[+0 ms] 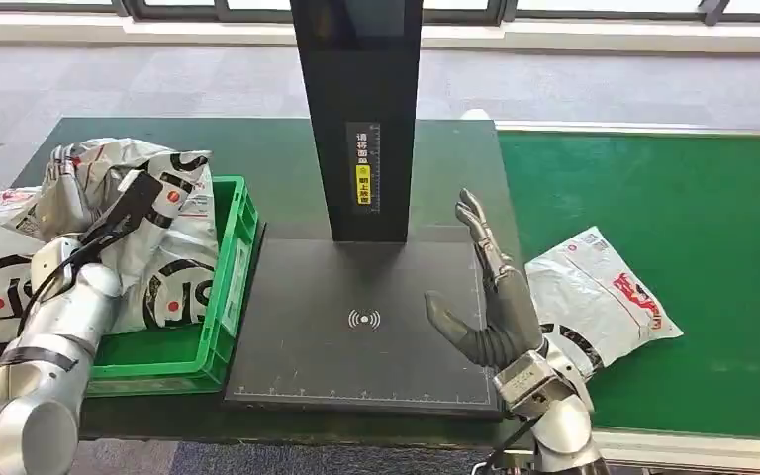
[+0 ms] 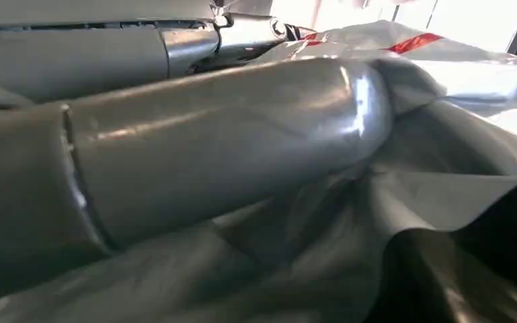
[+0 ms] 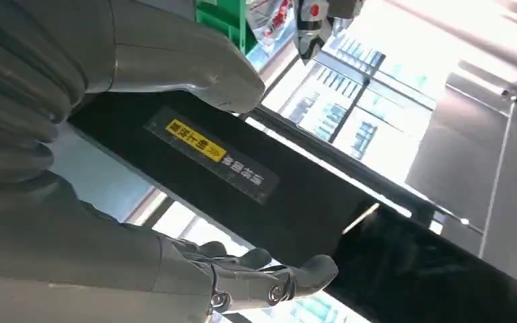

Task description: Moved the parcel from conveyor to table for the left to box.

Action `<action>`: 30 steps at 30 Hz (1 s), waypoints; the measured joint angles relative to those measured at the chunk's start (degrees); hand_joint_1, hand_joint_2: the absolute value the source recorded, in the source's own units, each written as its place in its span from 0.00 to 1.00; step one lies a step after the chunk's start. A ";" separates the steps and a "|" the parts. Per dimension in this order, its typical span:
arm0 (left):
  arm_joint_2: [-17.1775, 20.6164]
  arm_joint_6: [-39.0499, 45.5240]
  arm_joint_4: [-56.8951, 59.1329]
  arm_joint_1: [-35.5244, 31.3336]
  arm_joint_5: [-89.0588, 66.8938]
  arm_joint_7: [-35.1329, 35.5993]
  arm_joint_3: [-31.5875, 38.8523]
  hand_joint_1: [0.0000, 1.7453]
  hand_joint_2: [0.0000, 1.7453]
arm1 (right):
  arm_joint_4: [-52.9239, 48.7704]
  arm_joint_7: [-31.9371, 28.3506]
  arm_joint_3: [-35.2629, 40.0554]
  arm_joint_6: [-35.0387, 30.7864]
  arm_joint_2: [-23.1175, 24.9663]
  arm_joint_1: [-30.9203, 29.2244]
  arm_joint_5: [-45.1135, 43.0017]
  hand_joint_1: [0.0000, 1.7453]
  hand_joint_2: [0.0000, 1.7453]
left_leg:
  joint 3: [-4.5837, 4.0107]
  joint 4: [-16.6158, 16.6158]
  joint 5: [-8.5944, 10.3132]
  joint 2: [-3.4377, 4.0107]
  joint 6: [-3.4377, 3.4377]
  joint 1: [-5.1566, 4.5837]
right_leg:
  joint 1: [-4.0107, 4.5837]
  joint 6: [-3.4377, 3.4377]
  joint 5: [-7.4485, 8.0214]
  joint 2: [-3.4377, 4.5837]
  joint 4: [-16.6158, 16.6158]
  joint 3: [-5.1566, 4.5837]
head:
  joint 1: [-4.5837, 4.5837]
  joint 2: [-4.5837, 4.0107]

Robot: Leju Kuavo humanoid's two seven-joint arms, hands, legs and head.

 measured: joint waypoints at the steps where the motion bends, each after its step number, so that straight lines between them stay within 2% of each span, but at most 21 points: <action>1: -0.04 0.00 -0.18 0.09 -0.09 0.00 0.00 0.00 0.00 | 0.45 0.17 -0.09 0.00 0.04 -0.10 0.39 0.00 1.00 | 0.00 0.00 0.00 0.00 0.00 0.00 | 0.00 0.00 0.00 0.00 0.00 0.00 | 0.00 0.00; 2: -0.09 0.00 -0.39 0.16 -0.28 0.00 0.02 0.00 0.00 | 0.91 0.48 -0.20 0.00 0.07 -0.22 0.70 0.00 0.00 | -0.01 0.00 0.00 -0.01 0.00 0.00 | 0.00 0.00 0.00 -0.01 0.00 0.00 | 0.00 0.00; 8: -0.46 0.55 -2.30 1.69 -0.94 -0.99 0.11 0.00 0.00 | 7.00 4.57 -2.28 -2.14 0.22 -3.15 4.81 0.00 0.00 | -0.01 0.00 0.00 0.01 0.00 0.00 | 0.00 0.00 0.00 0.01 0.00 -0.02 | 0.00 0.00; 15: -1.18 2.75 -5.66 4.23 -2.01 -0.59 0.11 0.00 0.00 | 14.16 5.70 -5.26 -3.43 0.46 -6.49 8.06 0.00 0.00 | -0.01 0.01 0.00 0.00 0.00 0.00 | -0.01 0.01 0.02 0.00 0.00 -0.01 | 0.00 0.00; 23: -2.40 5.29 -11.85 8.92 -2.56 -0.18 0.11 0.00 0.00 | 15.15 6.16 -6.97 -3.48 1.22 -6.98 9.62 0.00 0.00 | -0.07 0.01 0.00 0.00 0.00 0.00 | 0.00 0.01 0.01 0.00 0.00 -0.08 | 0.00 0.00; 28: -3.72 9.03 -18.87 12.91 0.83 -2.62 0.13 0.00 0.00 | 15.19 6.16 -7.13 -3.54 1.79 -6.98 9.97 0.00 0.00 | -0.06 0.01 -0.01 0.03 0.00 -0.01 | -0.01 0.01 0.01 0.03 -0.01 -0.09 | 0.00 0.00; 29: -3.91 9.05 -19.93 13.50 1.11 -2.75 0.13 0.00 0.00 | 15.19 6.16 -7.43 -3.54 1.94 -6.97 10.01 0.00 1.00 | -0.07 0.01 -0.01 0.03 0.00 -0.01 | 0.00 0.01 0.01 0.03 -0.01 -0.09 | 0.00 0.00; 30: -4.04 9.26 -20.76 13.95 1.52 -3.01 0.13 0.00 0.00 | 15.17 6.14 -7.61 -3.61 2.05 -6.97 10.05 0.00 1.00 | -0.08 0.01 -0.01 0.02 0.00 -0.01 | 0.00 0.01 0.01 0.02 -0.01 -0.09 | 0.00 0.00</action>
